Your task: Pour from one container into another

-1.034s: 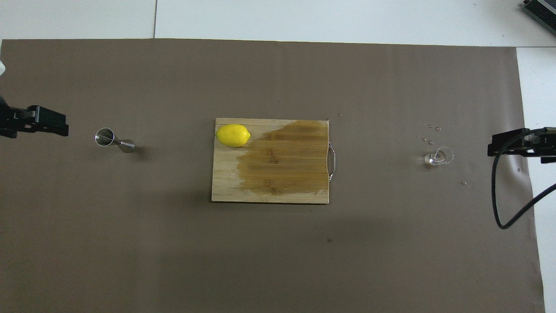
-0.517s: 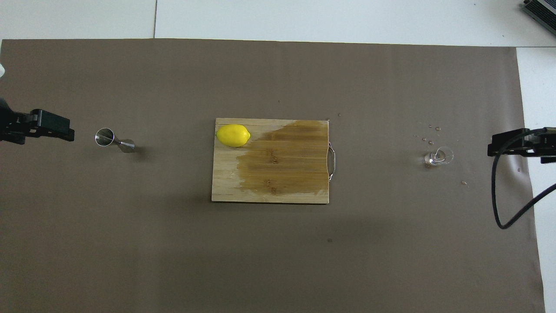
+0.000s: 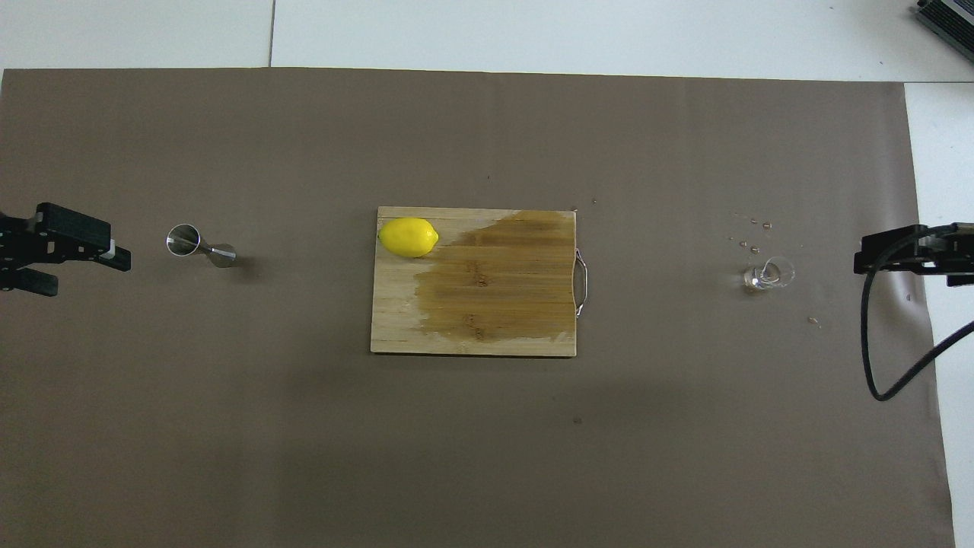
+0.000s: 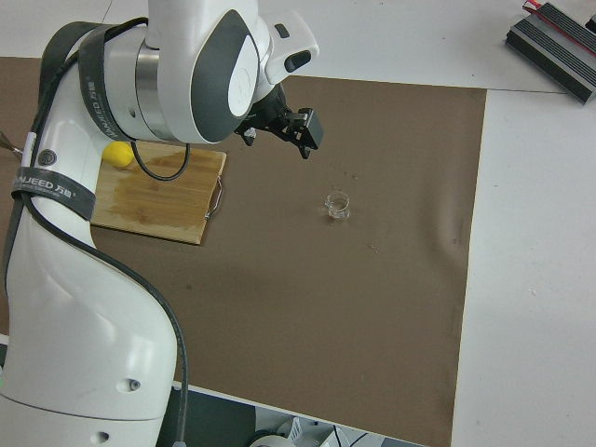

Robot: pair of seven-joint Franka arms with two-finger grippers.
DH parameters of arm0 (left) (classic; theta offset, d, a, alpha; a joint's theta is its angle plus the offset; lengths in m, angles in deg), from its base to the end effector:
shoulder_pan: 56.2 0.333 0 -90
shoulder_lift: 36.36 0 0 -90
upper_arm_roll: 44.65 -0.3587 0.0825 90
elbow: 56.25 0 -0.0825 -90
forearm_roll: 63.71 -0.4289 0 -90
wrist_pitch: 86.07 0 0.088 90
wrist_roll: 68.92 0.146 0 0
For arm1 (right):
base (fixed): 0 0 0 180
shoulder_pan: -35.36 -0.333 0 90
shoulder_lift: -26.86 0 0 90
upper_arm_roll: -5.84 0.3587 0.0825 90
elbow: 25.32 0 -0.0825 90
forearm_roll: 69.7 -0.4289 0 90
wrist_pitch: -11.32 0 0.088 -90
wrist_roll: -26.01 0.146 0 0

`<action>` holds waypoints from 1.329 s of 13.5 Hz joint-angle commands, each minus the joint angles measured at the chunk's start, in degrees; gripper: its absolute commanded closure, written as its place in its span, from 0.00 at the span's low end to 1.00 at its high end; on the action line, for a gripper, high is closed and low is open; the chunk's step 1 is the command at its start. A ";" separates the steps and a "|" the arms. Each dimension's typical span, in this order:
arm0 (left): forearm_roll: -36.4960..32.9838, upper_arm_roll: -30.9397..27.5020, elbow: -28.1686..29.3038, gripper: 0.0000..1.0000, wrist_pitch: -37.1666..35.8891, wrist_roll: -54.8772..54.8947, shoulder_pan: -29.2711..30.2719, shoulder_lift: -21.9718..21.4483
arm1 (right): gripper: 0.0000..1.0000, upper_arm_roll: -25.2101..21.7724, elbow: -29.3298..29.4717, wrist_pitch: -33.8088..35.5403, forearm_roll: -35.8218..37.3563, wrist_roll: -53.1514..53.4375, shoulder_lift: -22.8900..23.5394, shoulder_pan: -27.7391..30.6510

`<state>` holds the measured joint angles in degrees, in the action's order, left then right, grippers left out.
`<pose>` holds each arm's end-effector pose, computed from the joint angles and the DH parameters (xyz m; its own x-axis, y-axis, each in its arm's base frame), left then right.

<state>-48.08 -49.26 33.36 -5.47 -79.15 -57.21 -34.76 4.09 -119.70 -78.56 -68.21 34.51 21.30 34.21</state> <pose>0.5843 -0.0066 0.6088 0.9565 0.1886 -0.2227 0.2398 -0.9429 0.2313 0.5651 -0.0106 0.6450 0.9872 -0.1581 0.0217 -0.1585 -0.9872 0.0201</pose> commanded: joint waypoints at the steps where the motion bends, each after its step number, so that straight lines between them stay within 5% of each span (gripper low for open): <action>1: 4.49 0.12 2.32 0.00 -2.02 -6.88 1.54 -1.95 | 0.00 0.00 -1.34 0.14 -0.17 -1.12 -1.29 0.09; 11: 24.87 0.12 3.64 0.00 -9.75 -34.92 8.90 0.85 | 0.00 0.00 -1.34 0.14 -0.17 -1.03 -1.38 0.09; 18: 33.05 0.12 5.13 0.00 -9.76 -40.12 10.76 4.99 | 0.00 0.00 -1.34 0.14 -0.26 -1.12 -1.38 0.09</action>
<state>-18.19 -49.32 37.21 -14.48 -117.80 -47.85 -30.61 4.09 -119.70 -78.56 -68.21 34.51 21.29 34.21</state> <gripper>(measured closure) 0.000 0.000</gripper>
